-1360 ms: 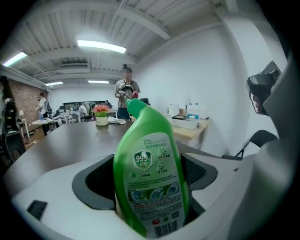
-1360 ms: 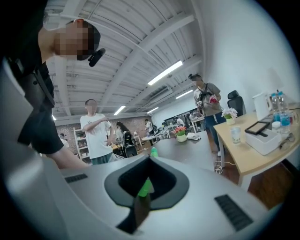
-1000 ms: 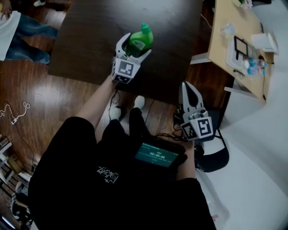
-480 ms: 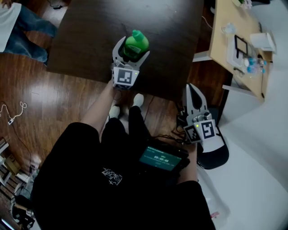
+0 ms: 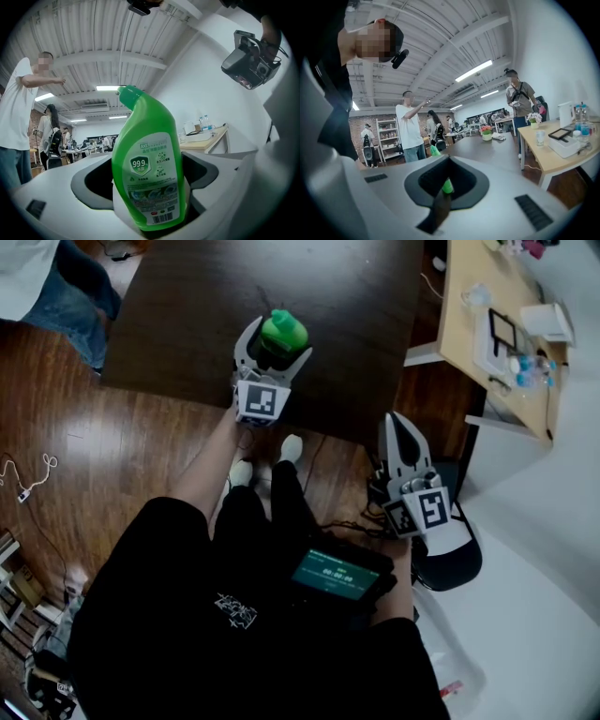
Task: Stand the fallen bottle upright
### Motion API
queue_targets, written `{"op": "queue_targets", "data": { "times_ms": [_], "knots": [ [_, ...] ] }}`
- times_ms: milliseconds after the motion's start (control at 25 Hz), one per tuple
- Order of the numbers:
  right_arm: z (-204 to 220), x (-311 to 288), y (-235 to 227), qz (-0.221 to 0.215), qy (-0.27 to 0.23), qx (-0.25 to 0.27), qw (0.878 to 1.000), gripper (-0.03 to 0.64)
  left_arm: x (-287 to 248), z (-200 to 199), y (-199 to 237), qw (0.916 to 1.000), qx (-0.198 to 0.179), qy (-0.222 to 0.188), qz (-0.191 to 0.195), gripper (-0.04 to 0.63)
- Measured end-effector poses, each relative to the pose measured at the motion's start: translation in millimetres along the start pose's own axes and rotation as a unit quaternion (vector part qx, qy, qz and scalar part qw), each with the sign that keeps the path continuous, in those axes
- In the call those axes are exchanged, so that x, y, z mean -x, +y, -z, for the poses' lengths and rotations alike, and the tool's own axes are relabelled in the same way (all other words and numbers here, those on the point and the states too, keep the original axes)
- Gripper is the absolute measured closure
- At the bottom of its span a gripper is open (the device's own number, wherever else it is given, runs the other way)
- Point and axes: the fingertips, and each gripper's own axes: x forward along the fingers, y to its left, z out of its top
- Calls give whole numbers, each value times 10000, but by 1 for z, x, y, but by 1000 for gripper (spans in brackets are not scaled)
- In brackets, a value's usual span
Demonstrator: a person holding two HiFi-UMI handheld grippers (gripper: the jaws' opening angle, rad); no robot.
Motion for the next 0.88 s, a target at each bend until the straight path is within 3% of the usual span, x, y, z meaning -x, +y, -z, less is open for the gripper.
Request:
{"op": "queue_targets", "data": {
  "times_ms": [560,880],
  "knots": [
    [5,1,19,-74,-85,-16,9999,600,8,-1,-4,9992,-130,169,336,147],
    [7,8,14,-98,-86,-104,9999,601,1,-4,-4,9984,-396,221,337,144]
  ]
}}
